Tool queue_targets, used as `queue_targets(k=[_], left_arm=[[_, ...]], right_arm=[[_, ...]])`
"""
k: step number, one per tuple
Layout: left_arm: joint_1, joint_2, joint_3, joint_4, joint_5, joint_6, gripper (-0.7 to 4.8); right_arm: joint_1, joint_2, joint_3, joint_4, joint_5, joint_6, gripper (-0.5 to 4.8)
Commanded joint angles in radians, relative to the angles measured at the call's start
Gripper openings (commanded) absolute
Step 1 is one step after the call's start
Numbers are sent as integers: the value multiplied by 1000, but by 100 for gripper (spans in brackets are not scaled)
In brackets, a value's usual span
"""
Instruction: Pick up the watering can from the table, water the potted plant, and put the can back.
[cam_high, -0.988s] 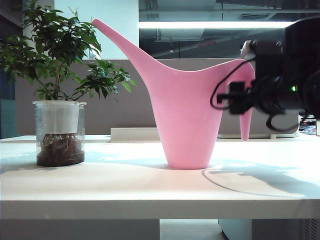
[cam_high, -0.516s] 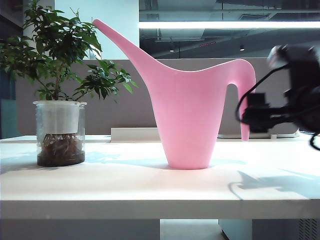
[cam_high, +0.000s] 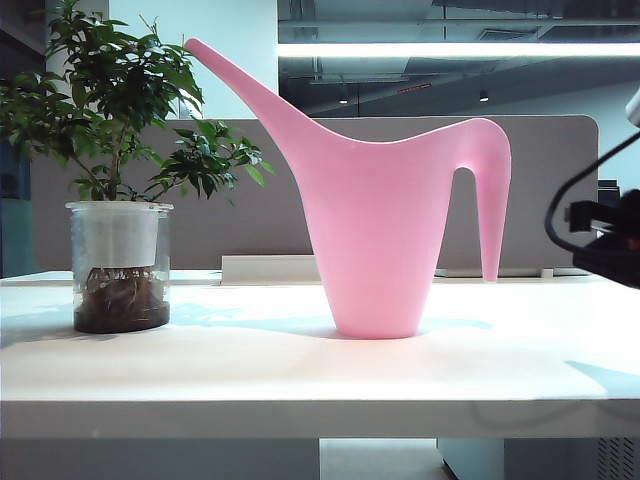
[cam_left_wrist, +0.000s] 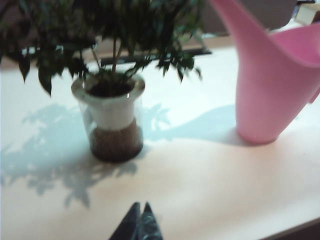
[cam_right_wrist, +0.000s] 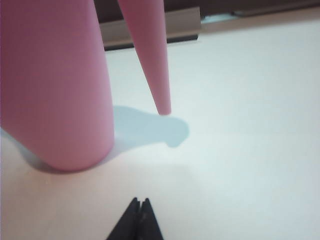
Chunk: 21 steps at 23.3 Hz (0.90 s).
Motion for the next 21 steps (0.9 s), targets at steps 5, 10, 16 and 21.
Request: queue_targets(k=[5,10,16,21], left_arm=[[26,-36,-203,5,4,-2,3],[26,-49,-386,119,4,-2,3],[26,-158,-441,220,3,-2,3],[24,-158,-498,423,4,-2,3]], right_arm=[[20,-4,-28,-37,-44,5,-2],[38,-2,-28,-137,-60,6,0],[38,-2,-28,-151,-60,6,0],[32,-25,-27,-174,-60,6,0]])
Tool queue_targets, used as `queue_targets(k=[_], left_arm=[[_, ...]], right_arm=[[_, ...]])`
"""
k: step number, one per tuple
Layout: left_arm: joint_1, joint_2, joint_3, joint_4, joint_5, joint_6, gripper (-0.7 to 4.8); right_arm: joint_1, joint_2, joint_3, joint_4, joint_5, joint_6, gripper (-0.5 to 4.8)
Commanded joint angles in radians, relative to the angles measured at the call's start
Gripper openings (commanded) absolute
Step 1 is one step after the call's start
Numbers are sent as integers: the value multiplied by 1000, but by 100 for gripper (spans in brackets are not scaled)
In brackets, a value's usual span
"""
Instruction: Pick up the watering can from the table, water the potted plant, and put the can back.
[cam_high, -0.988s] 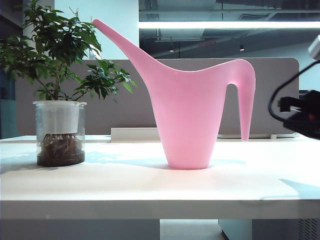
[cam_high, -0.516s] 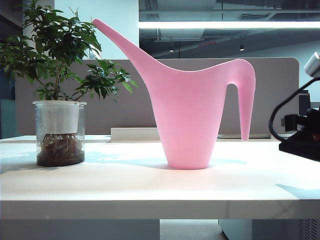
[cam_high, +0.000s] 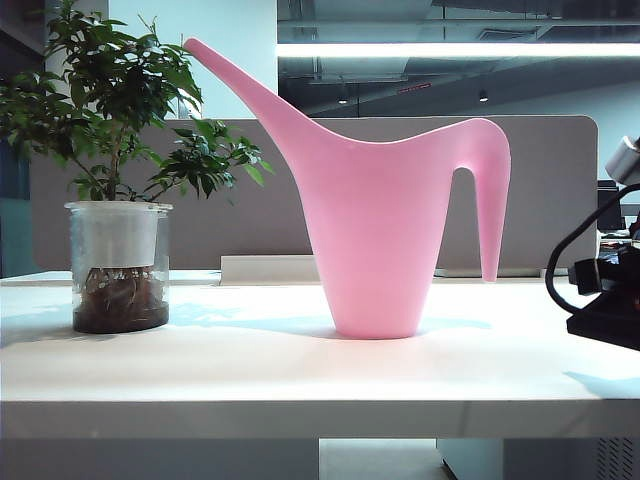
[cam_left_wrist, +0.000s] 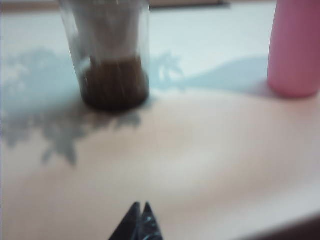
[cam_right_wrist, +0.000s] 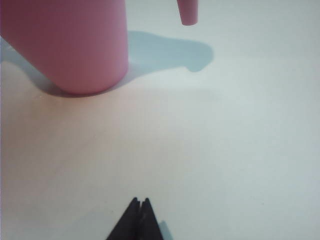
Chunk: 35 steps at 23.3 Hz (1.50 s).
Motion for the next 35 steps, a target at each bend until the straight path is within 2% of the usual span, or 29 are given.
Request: queue_targets(k=[1,5,8,13,15,21,26,30,32,34,35], left_arm=[[0,1,-34,138,5,-2,3],[0,1,-34,130,7,-2,3],[0,1,-34,130,4,-2,3],[2,1,-34,130,3,-2,3],[1,1,-34,130,4,-2,3],[1,1,-34,130,4,-2,3],[1,1,-34,130,4,-2,3],[1,1,-34,130,4,-2,3],[1,1,-34,130,4,-2,3],[1,1,-34,130,4,-2,3],[1,1,-34,130,4,-2,3]], right_arm=[[-24,-30,-6,0,2,3,0],[-27,-26,-7,-15,-1,3,0],[-26,-113,-7,-86,-6,3,0],[-31,-460,-6,-312,-24,3,0],[-49,-589,-6,-355,-25,3,0],[-139,-952,-5,-375,-24,3,0],[-194,-1172,-5,-404,-26,3,0],[-262,-1306,-5,-687,-27,-57,0],[-286,-1370,-5,-910,-27,-83,0],[-316,-1435,-5,-1209,-19,-106,0],[-323,-1447,-5,-1271,-19,-114,0]])
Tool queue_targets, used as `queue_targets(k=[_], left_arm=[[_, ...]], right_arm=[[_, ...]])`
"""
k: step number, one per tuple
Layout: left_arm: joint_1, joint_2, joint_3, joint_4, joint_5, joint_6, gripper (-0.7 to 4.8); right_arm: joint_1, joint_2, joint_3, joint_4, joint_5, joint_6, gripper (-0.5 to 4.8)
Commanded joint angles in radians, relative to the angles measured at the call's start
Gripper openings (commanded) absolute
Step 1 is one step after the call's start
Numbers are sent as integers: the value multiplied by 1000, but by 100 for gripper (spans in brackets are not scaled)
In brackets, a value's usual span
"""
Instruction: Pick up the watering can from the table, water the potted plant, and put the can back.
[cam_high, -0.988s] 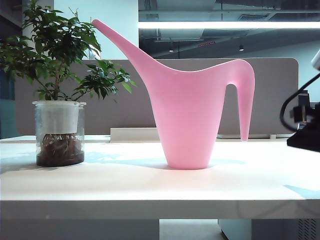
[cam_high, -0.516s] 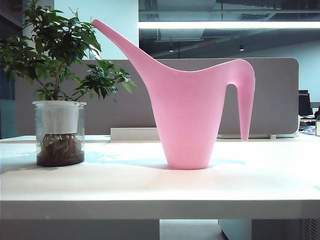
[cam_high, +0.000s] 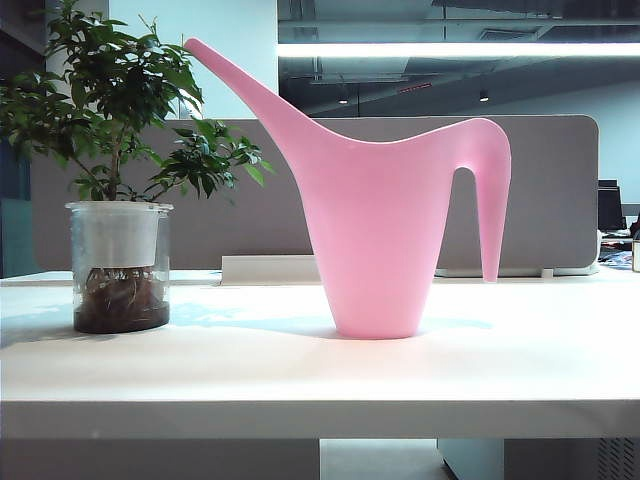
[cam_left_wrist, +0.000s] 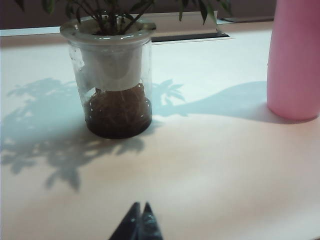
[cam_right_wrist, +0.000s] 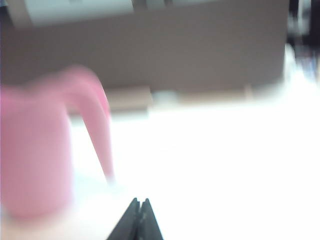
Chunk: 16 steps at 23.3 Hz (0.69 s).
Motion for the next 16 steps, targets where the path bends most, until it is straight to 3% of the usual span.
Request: queue_targets(k=[1,4,8,16], left_arm=[[1,1,1,11,4,-2,3],[1,1,1,11,4,-2,3],[1,1,1,11,4,-1,3],[1,1,1,11,4,-2,3]], right_arm=[[-21,-32,-7,-239,6,-41,0],[-21,-69,-7,-322,5,-67,0],[-22,-106,-7,-316,6,-136,0],[-21,-107,-7,-316,4,-139,0]])
